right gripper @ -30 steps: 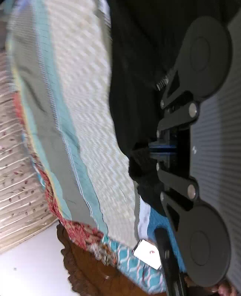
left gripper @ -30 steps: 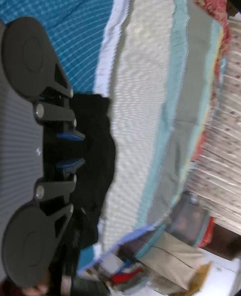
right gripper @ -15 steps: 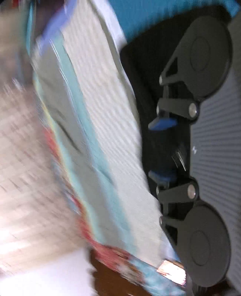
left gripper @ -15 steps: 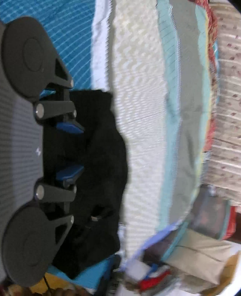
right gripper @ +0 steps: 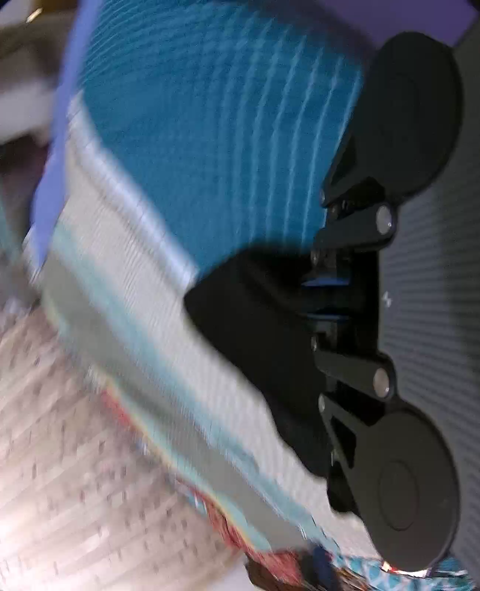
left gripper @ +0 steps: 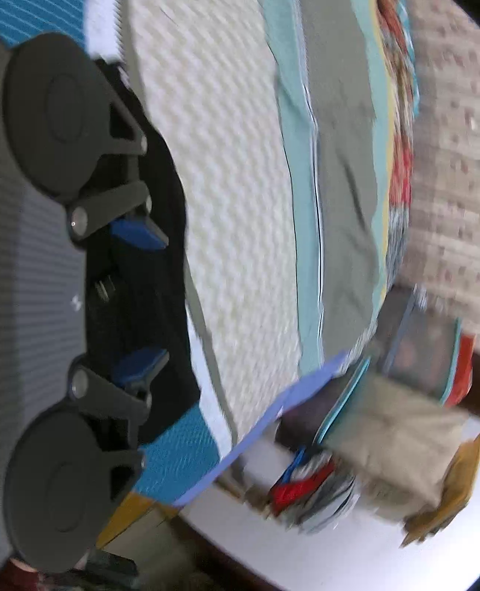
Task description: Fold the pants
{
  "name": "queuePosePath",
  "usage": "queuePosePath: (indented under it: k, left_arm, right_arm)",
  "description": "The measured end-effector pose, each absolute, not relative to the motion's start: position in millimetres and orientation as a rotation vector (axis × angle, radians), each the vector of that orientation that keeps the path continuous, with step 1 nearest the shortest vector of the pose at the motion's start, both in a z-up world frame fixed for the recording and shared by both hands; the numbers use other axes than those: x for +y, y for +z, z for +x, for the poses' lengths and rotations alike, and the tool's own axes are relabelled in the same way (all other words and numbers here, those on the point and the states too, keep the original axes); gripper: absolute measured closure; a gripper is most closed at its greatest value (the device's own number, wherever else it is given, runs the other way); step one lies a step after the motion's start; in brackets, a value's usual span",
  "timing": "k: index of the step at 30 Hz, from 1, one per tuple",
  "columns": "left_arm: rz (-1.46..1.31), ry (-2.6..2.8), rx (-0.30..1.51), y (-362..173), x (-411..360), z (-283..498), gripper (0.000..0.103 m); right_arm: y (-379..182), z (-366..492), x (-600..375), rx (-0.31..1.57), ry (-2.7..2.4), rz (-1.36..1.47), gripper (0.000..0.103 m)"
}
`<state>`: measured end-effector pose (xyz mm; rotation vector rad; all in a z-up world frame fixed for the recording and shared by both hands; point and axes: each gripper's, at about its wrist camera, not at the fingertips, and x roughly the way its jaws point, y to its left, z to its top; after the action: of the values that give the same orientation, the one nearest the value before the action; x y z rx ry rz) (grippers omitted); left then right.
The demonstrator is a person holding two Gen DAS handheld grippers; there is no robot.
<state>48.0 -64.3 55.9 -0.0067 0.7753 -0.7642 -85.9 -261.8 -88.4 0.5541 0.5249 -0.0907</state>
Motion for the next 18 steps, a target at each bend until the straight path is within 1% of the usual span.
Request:
queuePosePath:
  k: [1, 2, 3, 5, 6, 8, 9, 10, 11, 12, 14, 18]
  left_arm:
    - [0.006, -0.790, 0.782, 60, -78, 49, 0.023]
    - [0.021, -0.817, 0.792, 65, -95, 49, 0.010]
    - [0.037, -0.832, 0.797, 68, -108, 47, 0.005]
    - [0.087, -0.862, 0.796, 70, -134, 45, 0.004]
    - [0.127, -0.877, 0.795, 70, -147, 43, 0.000]
    - [0.216, -0.891, 0.804, 65, -166, 37, 0.000]
    - [0.242, -0.888, 0.815, 60, -171, 37, 0.003]
    - [0.261, -0.879, 0.828, 54, -175, 38, 0.011]
    - [0.272, -0.875, 0.841, 49, -176, 39, 0.050]
    - [0.276, -0.865, 0.869, 43, -174, 43, 0.083]
    - [0.214, -0.839, 0.891, 41, -160, 52, 0.086]
    - [0.070, -0.833, 0.877, 52, -111, 63, 0.086]
  right_arm:
    - [-79, -85, -248, 0.505, -0.071, 0.492, 0.087]
    - [-70, -85, -236, 0.484, -0.046, 0.435, 0.087]
    - [-65, -86, -228, 0.466, -0.019, 0.392, 0.087]
    - [-58, -81, -208, 0.452, 0.020, 0.314, 0.087]
    - [-57, -79, -201, 0.451, 0.036, 0.277, 0.087]
    - [-56, -77, -191, 0.435, 0.070, 0.214, 0.087]
    - [-54, -82, -189, 0.423, 0.090, 0.195, 0.087]
    - [-52, -82, -185, 0.411, 0.115, 0.182, 0.087]
    - [-51, -86, -184, 0.403, 0.136, 0.176, 0.087]
    - [-49, -91, -182, 0.394, 0.157, 0.170, 0.087]
    - [-47, -93, -181, 0.381, 0.186, 0.163, 0.087]
    - [-37, -84, -176, 0.375, 0.265, 0.197, 0.088]
